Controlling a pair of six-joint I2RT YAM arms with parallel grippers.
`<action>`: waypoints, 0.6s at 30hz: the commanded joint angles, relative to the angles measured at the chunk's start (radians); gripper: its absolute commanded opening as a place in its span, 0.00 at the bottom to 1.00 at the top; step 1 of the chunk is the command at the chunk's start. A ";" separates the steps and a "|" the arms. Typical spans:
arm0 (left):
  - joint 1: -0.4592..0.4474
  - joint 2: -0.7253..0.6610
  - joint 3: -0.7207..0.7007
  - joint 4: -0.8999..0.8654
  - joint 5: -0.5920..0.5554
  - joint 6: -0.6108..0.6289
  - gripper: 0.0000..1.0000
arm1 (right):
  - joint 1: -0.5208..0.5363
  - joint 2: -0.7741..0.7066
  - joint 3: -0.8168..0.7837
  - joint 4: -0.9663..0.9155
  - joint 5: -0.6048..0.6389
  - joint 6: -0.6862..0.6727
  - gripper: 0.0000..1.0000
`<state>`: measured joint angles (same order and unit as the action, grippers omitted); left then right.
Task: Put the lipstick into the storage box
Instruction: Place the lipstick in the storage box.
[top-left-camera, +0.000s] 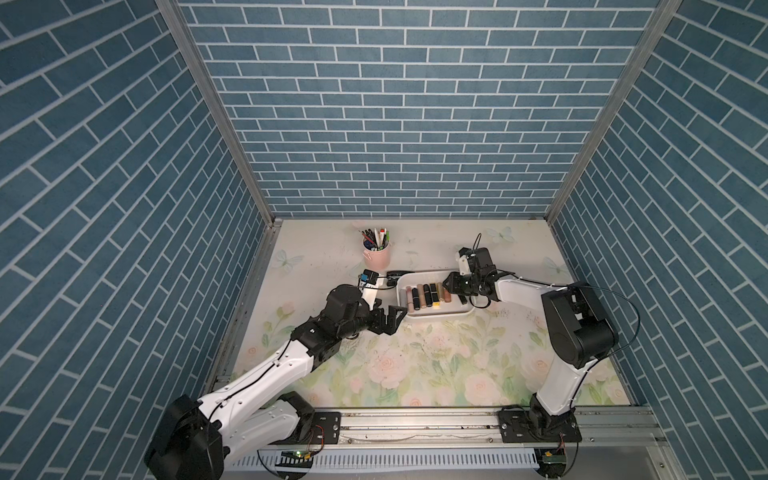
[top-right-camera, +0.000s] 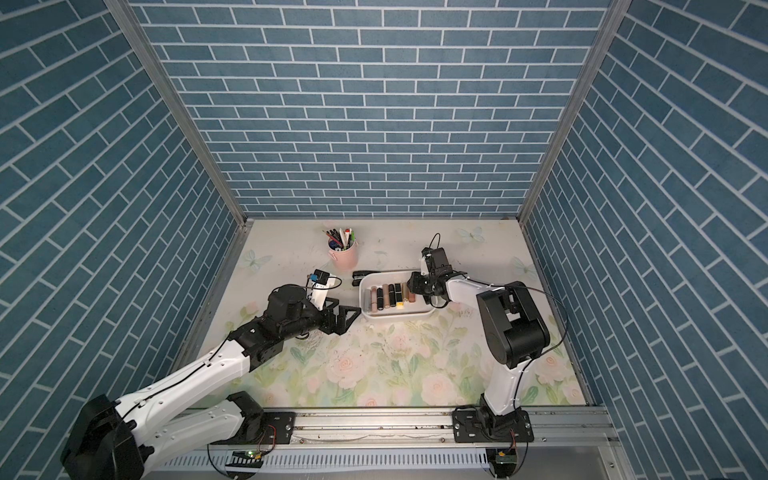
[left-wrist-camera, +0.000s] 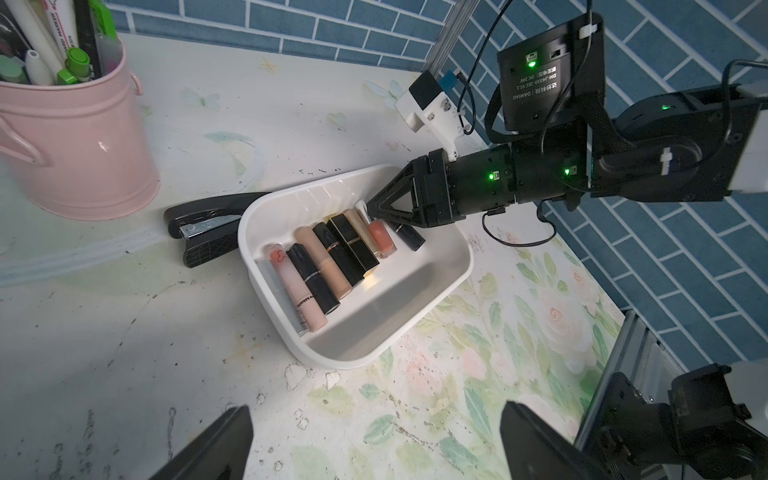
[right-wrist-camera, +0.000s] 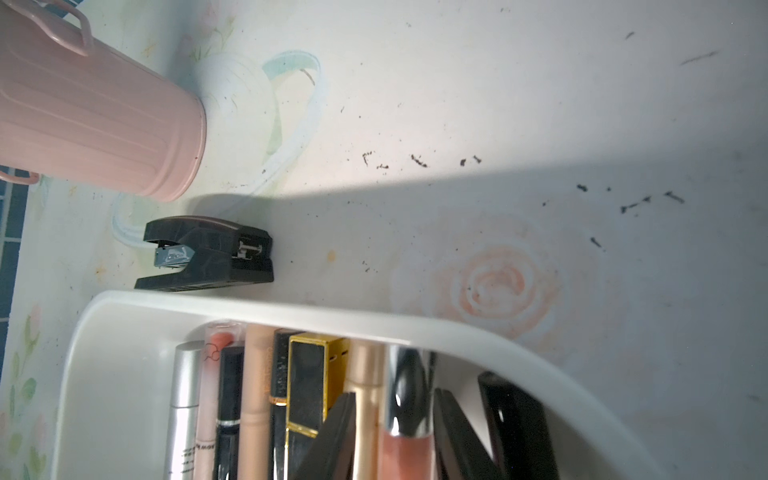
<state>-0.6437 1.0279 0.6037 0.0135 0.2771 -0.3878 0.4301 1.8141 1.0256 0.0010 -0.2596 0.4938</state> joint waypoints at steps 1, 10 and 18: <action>-0.005 -0.011 -0.002 -0.007 -0.013 0.010 1.00 | 0.000 -0.006 0.005 0.003 -0.021 0.019 0.39; -0.005 -0.063 -0.015 -0.025 -0.088 -0.011 1.00 | 0.006 -0.137 -0.023 0.011 0.020 -0.032 0.40; -0.001 -0.135 -0.021 -0.109 -0.309 -0.100 1.00 | 0.120 -0.277 0.014 -0.017 -0.074 -0.252 0.48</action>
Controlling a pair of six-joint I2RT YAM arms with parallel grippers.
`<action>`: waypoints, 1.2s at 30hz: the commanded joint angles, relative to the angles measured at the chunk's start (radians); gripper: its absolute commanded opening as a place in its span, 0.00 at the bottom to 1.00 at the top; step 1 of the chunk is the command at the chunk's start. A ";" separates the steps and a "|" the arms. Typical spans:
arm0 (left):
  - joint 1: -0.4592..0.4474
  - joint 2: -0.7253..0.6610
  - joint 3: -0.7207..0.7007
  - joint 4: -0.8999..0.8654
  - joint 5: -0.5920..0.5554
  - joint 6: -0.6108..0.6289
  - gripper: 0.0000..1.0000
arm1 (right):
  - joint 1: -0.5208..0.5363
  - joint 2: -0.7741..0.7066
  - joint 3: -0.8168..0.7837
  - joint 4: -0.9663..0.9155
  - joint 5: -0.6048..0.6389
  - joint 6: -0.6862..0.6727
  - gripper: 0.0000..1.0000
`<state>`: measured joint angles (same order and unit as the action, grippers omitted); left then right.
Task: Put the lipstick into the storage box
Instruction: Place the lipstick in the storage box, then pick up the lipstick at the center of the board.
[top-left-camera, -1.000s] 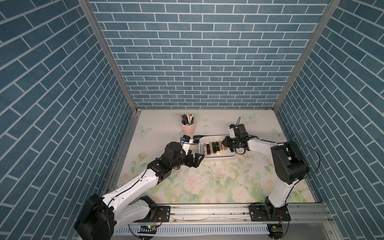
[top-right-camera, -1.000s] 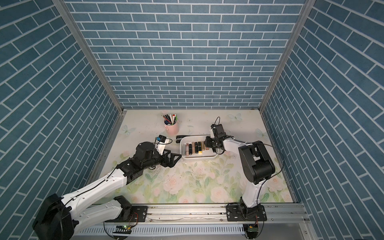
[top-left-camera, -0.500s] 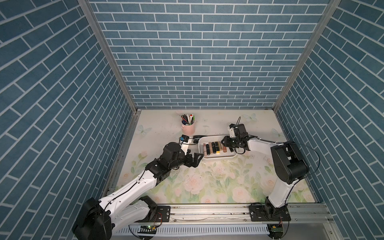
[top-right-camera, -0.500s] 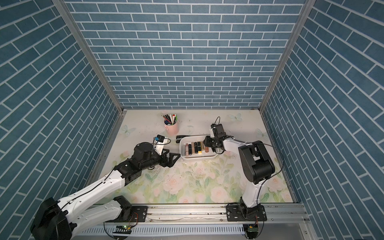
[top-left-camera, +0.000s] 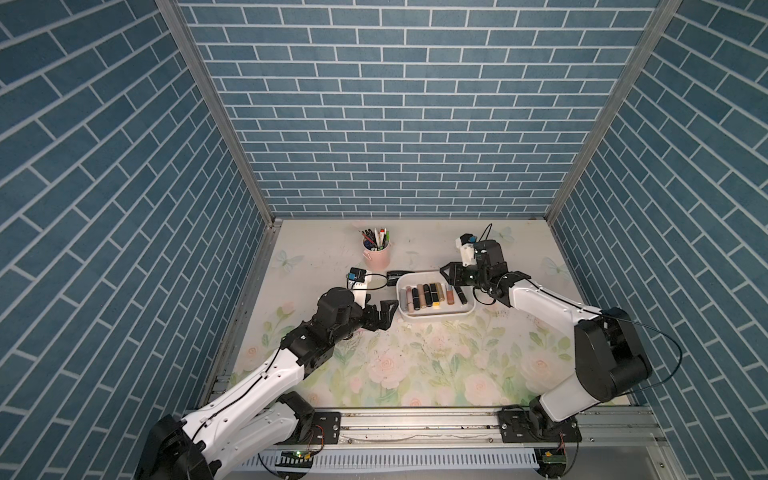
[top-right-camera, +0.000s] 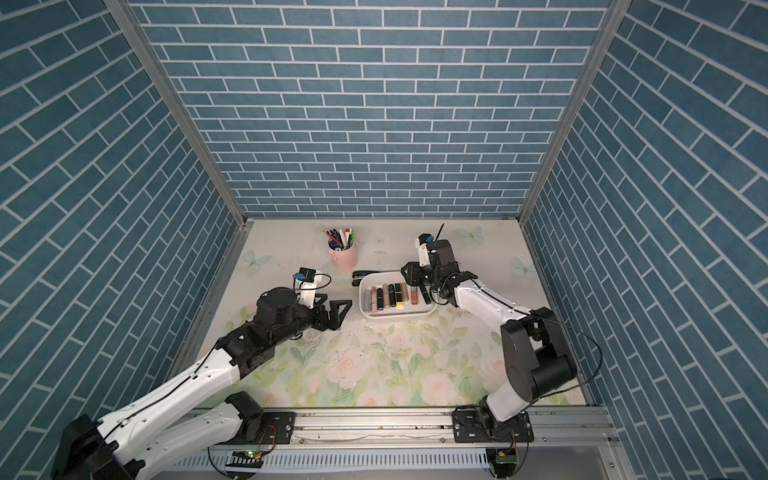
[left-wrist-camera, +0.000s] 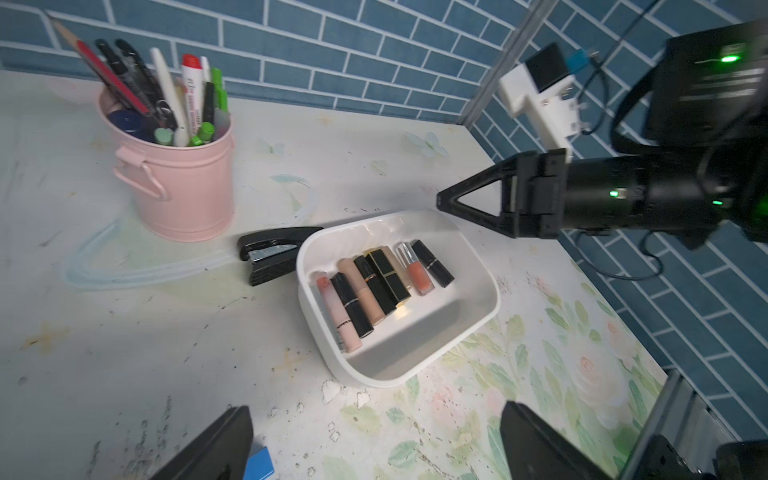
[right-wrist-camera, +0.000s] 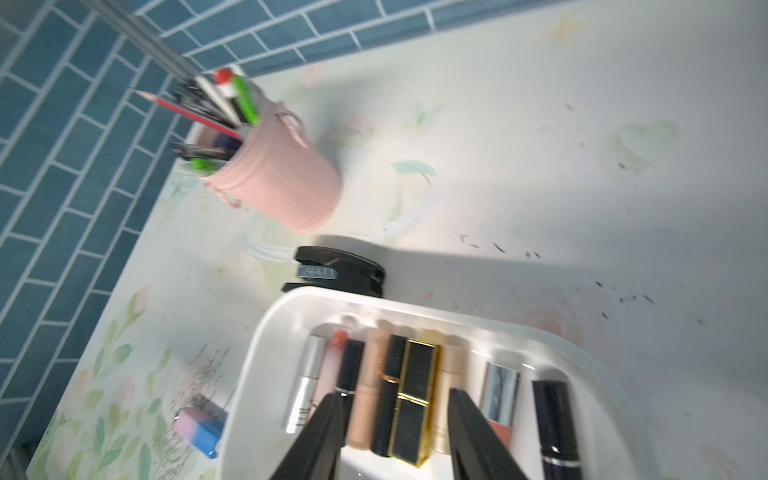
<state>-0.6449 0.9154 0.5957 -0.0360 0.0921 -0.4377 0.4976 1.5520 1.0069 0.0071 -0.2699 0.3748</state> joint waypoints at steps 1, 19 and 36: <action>0.001 -0.034 -0.013 -0.076 -0.160 -0.067 1.00 | 0.079 -0.010 0.053 -0.041 -0.075 -0.160 0.49; 0.028 -0.319 -0.060 -0.351 -0.466 -0.315 1.00 | 0.447 0.415 0.500 -0.266 -0.029 -0.382 0.60; 0.031 -0.400 -0.079 -0.388 -0.492 -0.309 1.00 | 0.532 0.612 0.655 -0.395 0.073 -0.516 0.67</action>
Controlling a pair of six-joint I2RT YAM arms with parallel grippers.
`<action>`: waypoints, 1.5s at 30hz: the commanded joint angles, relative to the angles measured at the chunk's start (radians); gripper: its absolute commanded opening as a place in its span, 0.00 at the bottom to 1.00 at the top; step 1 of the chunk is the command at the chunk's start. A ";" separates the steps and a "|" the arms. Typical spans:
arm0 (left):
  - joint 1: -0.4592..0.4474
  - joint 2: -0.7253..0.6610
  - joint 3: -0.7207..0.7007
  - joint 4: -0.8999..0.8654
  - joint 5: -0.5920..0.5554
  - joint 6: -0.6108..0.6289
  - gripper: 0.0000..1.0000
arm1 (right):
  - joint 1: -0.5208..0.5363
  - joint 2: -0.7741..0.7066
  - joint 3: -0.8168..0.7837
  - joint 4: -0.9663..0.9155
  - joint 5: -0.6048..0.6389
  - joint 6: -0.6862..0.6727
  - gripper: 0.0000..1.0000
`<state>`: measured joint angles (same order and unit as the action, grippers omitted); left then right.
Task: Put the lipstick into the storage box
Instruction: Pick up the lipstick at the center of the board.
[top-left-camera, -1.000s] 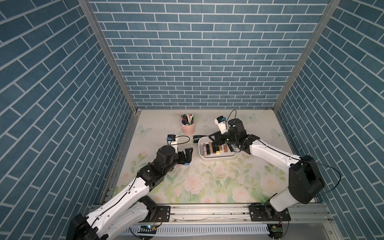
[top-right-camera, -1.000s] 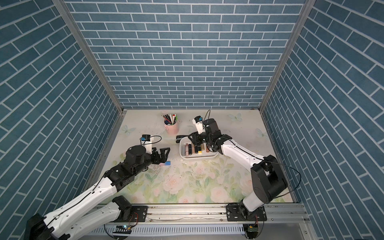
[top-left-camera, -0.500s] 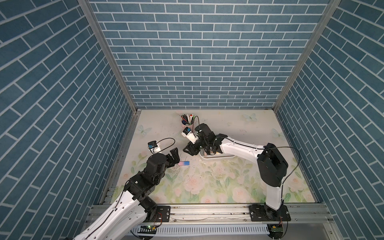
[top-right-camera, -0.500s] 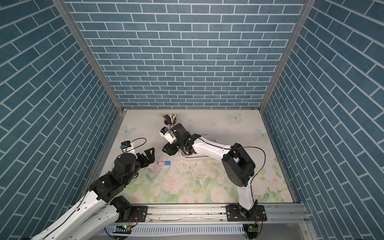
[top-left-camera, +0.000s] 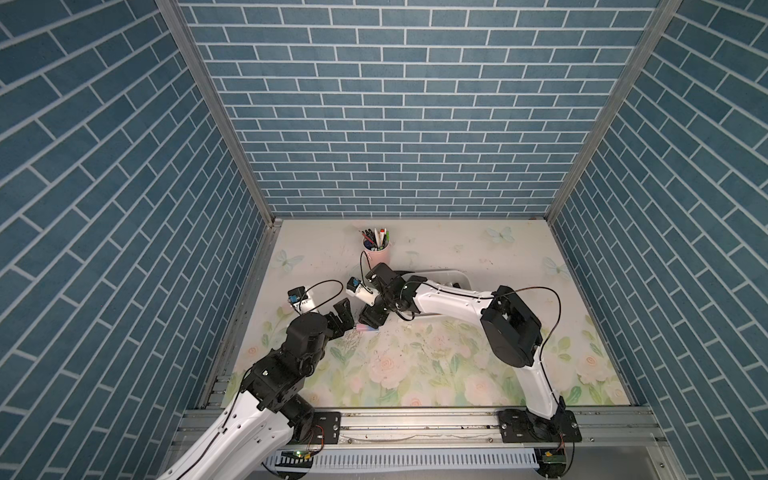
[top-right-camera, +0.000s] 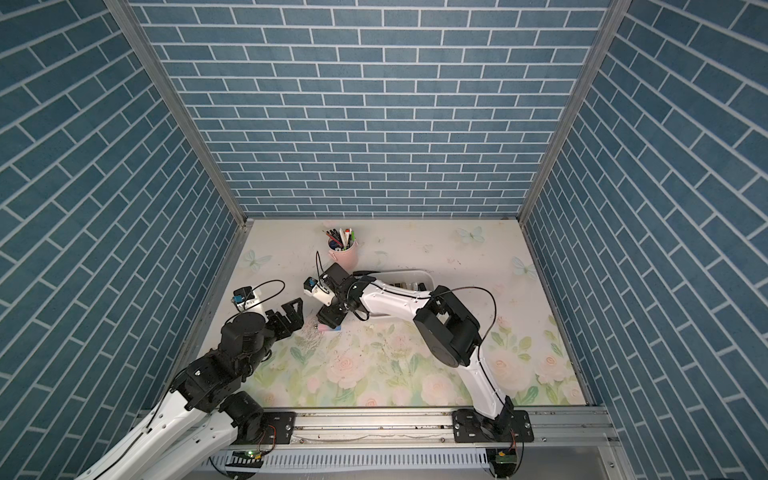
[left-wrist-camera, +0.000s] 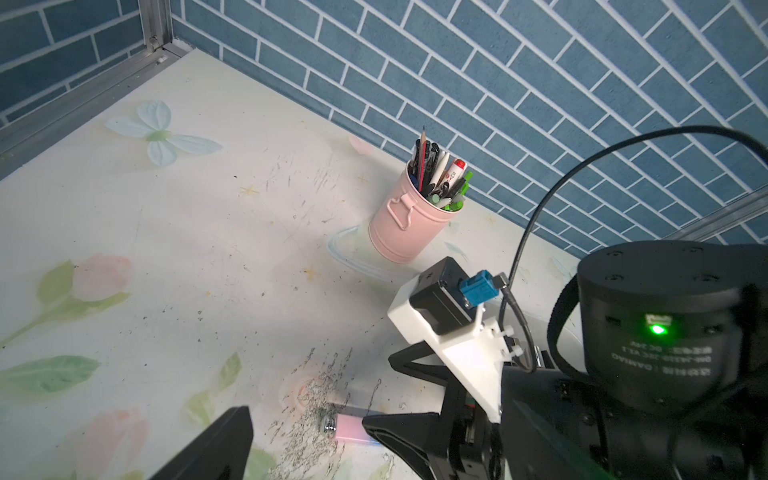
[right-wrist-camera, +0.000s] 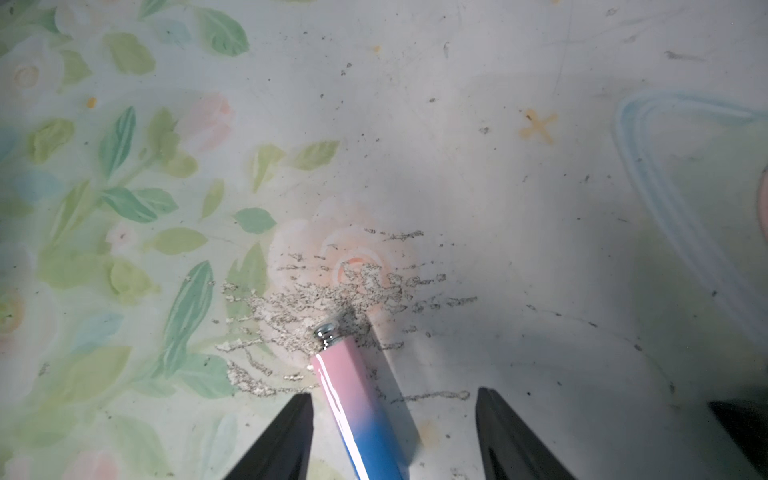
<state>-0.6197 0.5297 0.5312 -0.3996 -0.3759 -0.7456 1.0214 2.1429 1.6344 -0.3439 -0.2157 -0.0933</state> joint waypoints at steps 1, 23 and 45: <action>0.006 -0.021 -0.017 -0.028 -0.026 -0.002 1.00 | 0.011 0.025 0.025 -0.047 0.021 -0.051 0.67; 0.006 -0.053 -0.017 -0.027 -0.031 -0.002 1.00 | 0.029 0.094 0.019 -0.048 -0.033 -0.057 0.67; 0.006 -0.056 -0.039 -0.023 -0.024 0.000 1.00 | 0.035 0.113 0.014 -0.035 0.067 -0.041 0.35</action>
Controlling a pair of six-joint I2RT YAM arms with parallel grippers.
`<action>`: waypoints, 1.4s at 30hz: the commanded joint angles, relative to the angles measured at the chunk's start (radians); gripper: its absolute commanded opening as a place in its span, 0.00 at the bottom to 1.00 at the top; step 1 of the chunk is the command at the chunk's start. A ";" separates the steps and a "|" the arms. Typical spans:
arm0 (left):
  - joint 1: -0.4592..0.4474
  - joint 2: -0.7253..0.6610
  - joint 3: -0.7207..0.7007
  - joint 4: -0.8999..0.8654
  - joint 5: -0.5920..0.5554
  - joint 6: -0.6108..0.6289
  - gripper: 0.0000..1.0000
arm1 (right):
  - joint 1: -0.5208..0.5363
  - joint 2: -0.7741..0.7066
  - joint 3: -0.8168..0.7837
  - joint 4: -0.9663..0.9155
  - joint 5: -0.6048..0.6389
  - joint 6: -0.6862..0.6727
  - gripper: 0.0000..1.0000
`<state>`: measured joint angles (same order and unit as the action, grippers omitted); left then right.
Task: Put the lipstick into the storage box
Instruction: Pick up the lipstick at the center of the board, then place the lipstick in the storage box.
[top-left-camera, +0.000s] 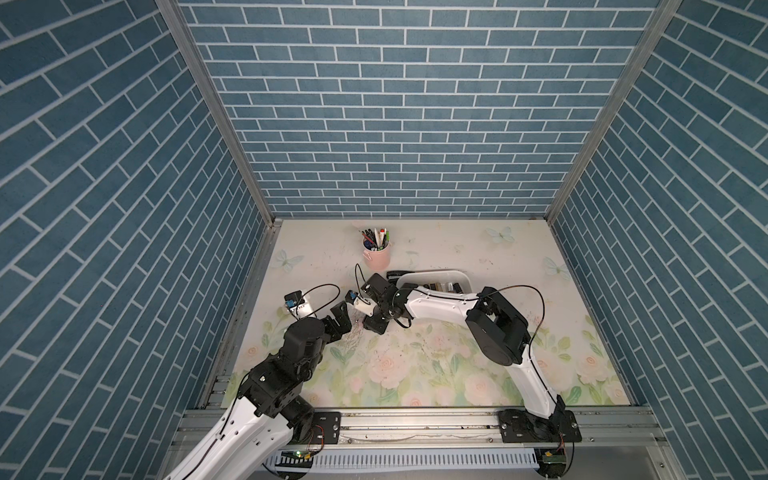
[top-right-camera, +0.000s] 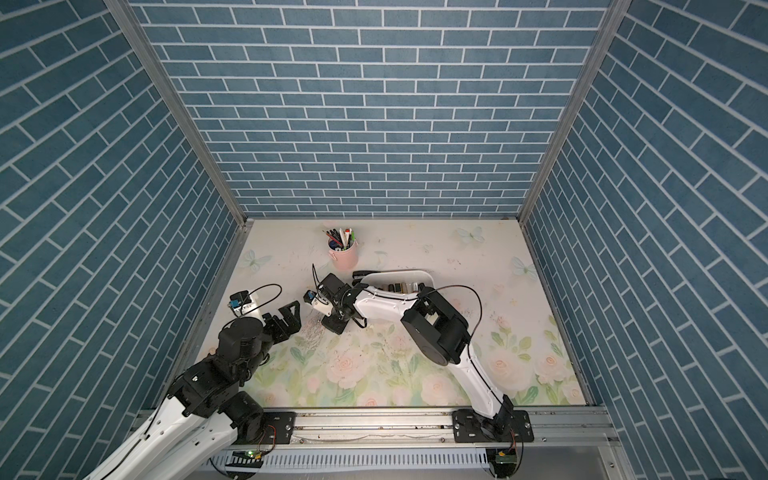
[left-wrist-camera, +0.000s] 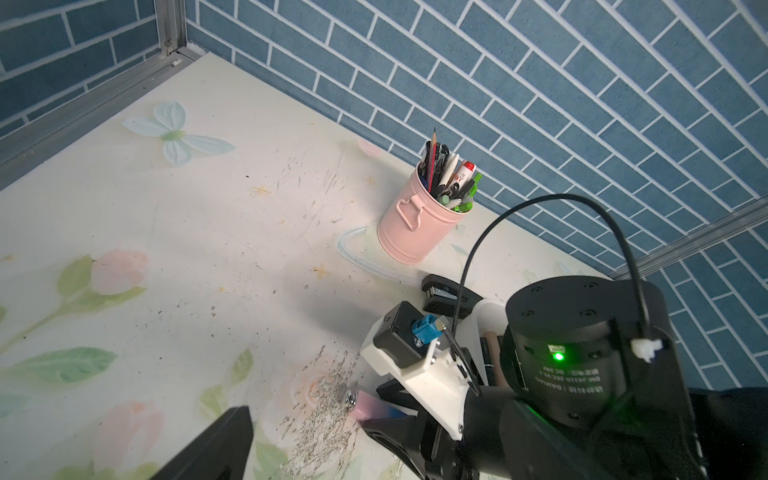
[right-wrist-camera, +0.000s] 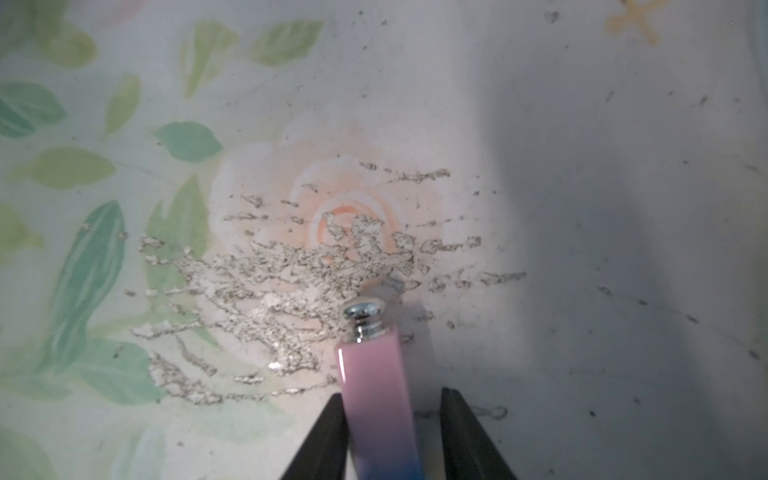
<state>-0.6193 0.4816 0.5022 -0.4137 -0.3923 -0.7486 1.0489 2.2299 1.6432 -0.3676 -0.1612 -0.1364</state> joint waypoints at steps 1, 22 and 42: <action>0.006 -0.006 -0.011 -0.009 -0.008 0.002 1.00 | 0.008 0.021 0.001 -0.006 0.011 0.003 0.33; 0.006 -0.105 0.004 0.031 0.023 0.108 1.00 | -0.177 -0.344 -0.311 0.455 -0.398 0.359 0.17; 0.006 0.096 -0.021 0.275 0.231 0.195 1.00 | -0.441 -0.735 -0.658 0.465 -0.075 0.519 0.18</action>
<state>-0.6193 0.5526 0.4931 -0.1974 -0.1970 -0.5713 0.6266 1.5345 1.0061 0.1677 -0.3683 0.3698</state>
